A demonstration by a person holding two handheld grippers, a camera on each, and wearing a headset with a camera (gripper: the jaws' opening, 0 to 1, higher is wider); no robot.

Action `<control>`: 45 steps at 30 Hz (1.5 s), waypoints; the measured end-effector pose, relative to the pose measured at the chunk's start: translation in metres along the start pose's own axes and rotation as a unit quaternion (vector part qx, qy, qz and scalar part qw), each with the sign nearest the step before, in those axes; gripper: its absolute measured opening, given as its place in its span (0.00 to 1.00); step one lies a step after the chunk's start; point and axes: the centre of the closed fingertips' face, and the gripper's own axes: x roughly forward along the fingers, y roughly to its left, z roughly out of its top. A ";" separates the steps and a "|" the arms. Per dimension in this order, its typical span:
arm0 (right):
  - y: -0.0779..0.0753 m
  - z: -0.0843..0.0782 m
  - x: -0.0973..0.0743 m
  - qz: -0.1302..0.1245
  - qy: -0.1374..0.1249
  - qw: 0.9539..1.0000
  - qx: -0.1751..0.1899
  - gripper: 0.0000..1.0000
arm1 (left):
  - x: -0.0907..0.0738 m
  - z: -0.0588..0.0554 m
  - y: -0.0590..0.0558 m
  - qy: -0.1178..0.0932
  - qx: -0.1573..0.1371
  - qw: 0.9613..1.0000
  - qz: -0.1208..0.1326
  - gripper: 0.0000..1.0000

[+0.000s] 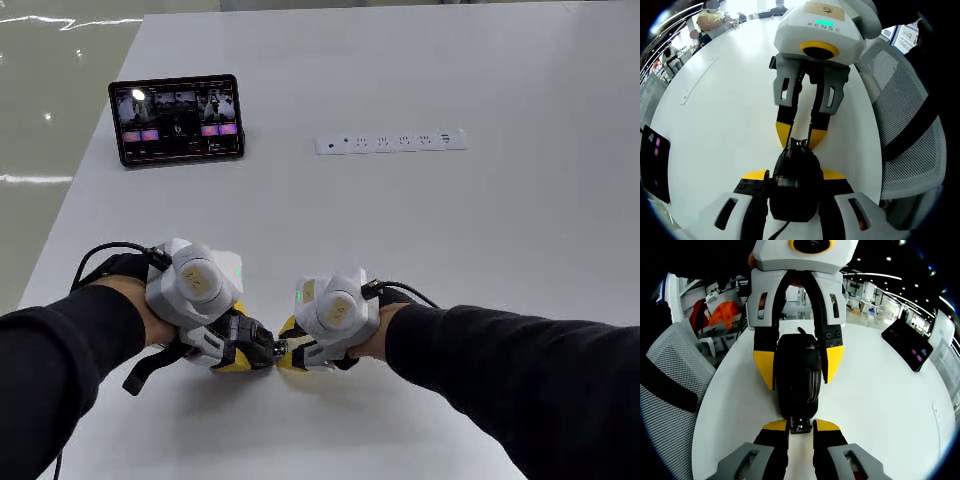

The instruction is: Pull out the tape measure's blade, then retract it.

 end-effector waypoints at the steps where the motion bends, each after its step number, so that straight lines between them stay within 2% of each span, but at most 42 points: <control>1: 0.000 0.000 -0.003 0.008 0.009 1.000 -0.015 0.14 | 0.000 0.000 0.000 -0.001 0.000 1.000 0.001 0.34; 2: -0.002 0.002 -0.005 0.003 0.004 1.000 -0.009 0.13 | 0.000 0.000 0.000 -0.003 0.000 1.000 0.002 0.34; 4: -0.003 0.000 -0.005 0.011 0.006 1.000 0.017 0.13 | 0.000 0.000 0.001 -0.006 0.000 1.000 0.004 0.34; 8: -0.001 0.001 -0.004 0.005 0.026 1.000 -0.003 0.12 | 0.001 0.001 0.001 -0.005 0.001 1.000 0.007 0.34; 10: 0.000 0.000 -0.004 -0.001 0.029 1.000 -0.002 0.13 | 0.001 0.001 -0.001 0.005 0.010 1.000 0.011 0.34; 11: 0.000 0.000 -0.004 -0.006 0.029 0.999 -0.020 0.12 | 0.001 0.001 -0.002 0.008 0.013 1.000 0.012 0.34; 13: 0.000 -0.001 -0.004 -0.002 0.024 1.000 -0.007 0.12 | 0.001 0.001 -0.002 0.010 0.016 1.000 0.014 0.34; 16: 0.002 -0.001 -0.003 0.002 0.011 1.000 -0.019 0.12 | 0.001 0.000 0.000 0.004 0.009 1.000 0.020 0.34; 24: -0.001 -0.002 -0.001 0.016 0.011 1.000 0.010 0.09 | 0.002 0.000 0.002 0.011 0.010 1.000 0.016 0.34; 25: -0.001 -0.002 -0.001 0.015 0.011 0.999 0.033 0.09 | 0.001 0.001 0.002 0.007 0.004 1.000 0.018 0.34; 26: -0.003 -0.002 -0.002 0.016 0.011 0.999 0.041 0.09 | 0.000 0.000 0.003 0.005 0.002 1.000 0.018 0.34; 28: -0.005 -0.003 -0.001 0.013 0.012 0.999 0.032 0.09 | -0.002 -0.001 0.005 0.005 -0.010 1.000 0.017 0.34; 37: -0.004 -0.004 -0.001 0.011 0.013 1.000 0.012 0.09 | -0.001 -0.001 0.005 -0.001 -0.008 1.000 0.012 0.34; 38: -0.004 -0.005 -0.001 0.009 0.018 1.000 -0.014 0.09 | -0.001 -0.001 0.005 -0.002 -0.009 1.000 0.012 0.34; 45: -0.005 -0.010 -0.006 0.010 0.027 1.000 -0.004 0.09 | -0.001 -0.001 0.005 -0.003 -0.012 1.000 0.019 0.34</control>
